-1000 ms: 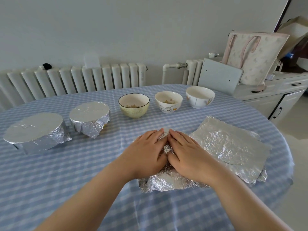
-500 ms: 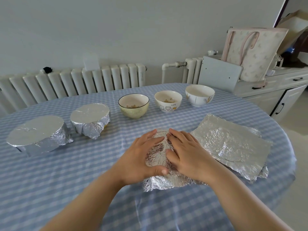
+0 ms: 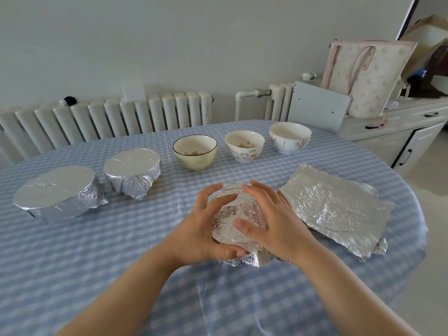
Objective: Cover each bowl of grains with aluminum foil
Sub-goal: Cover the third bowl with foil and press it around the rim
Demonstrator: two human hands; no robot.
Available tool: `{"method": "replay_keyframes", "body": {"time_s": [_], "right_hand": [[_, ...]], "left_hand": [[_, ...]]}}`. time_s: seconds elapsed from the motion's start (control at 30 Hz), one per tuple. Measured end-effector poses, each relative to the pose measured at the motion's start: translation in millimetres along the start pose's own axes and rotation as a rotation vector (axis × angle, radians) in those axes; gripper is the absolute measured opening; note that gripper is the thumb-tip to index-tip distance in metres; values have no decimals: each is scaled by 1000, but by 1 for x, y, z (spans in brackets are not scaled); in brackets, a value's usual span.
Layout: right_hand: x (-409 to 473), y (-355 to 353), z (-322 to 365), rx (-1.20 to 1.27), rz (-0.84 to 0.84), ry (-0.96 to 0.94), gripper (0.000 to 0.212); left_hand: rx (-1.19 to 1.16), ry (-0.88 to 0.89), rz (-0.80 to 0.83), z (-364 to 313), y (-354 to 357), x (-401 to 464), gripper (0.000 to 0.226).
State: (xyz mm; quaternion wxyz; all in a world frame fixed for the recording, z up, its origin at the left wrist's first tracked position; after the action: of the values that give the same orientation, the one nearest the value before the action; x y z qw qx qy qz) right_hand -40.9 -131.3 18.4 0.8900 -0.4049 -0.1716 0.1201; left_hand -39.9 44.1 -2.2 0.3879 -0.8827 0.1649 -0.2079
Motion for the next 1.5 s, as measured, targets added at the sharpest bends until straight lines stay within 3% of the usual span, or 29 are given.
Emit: {"method": "replay_keyframes", "body": {"time_s": [0.3, 0.63, 0.87, 1.13, 1.3, 1.5], "right_hand": [[-21, 0, -14, 30, 73, -52, 119], [-25, 20, -34, 394, -59, 43, 138], [-25, 22, -36, 394, -93, 29, 137], [-8, 20, -39, 490, -7, -8, 131], [-2, 15, -40, 478, 76, -13, 128], [-3, 13, -39, 425, 102, -10, 129]], "left_hand": [[-24, -68, 15, 5, 2, 0, 121], [-421, -225, 25, 21, 21, -12, 138], [-485, -186, 33, 20, 24, -10, 112], [-442, -219, -102, 16, 24, -18, 108], [-447, -220, -125, 13, 26, -20, 120], [-524, -213, -40, 11, 24, -23, 127]]}}
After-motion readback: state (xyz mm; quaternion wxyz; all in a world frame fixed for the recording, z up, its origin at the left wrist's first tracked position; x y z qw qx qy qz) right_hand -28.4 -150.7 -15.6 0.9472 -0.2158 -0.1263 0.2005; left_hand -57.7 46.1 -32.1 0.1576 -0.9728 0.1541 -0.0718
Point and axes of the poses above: each hand's wrist, its own x-axis towards the middle knuckle, its own y-axis out of the palm, z = x × y, the point moved 4 cm from there along x, towards the middle knuckle, and after that the axes turned 7 degrees about x, right-handed, at the moved point
